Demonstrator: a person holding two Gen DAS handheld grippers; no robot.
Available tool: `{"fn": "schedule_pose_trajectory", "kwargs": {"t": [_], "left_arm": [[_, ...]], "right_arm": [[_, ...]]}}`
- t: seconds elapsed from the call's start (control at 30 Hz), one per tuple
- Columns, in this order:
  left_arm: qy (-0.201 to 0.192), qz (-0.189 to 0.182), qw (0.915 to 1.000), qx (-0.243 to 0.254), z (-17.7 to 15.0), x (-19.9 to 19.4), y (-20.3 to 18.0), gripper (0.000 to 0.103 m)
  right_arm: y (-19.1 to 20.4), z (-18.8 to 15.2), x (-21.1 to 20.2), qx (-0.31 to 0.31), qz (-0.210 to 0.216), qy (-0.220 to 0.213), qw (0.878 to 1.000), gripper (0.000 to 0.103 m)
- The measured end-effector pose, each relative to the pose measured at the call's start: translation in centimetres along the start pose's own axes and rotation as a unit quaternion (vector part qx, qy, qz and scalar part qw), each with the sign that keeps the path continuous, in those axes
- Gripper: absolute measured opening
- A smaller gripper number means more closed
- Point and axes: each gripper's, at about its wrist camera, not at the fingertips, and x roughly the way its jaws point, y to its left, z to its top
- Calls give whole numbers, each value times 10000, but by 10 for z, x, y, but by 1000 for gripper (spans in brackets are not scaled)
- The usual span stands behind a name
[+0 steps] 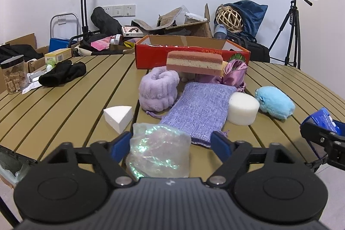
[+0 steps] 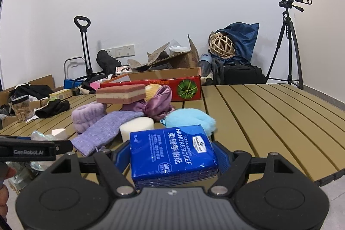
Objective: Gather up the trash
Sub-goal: 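Close the right gripper on the blue tissue pack while the left gripper grasps the plastic bag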
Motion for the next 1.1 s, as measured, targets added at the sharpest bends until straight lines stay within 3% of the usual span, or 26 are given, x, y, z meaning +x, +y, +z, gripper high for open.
{"fn": "schedule_pose_trajectory", "kwargs": {"t": [0.07,0.23,0.27,1.1], "left_arm": [[10,61,10000,13,-1,1,0,72],[92,70,9999,-39,-3,4,6,41],[66,56,10000,-30,-3,4,7,39],[-354,-256,9990,66,-6,-48,11,37]], "right_arm": [[0,-1,-1,-6,-10,9,10000,76],[-1,-3,-3,-4,4,6,10000,76],[0,-3,-4,-4,13,5,10000,76],[8,-5,-37,-96,231,-103,9996,76]]}}
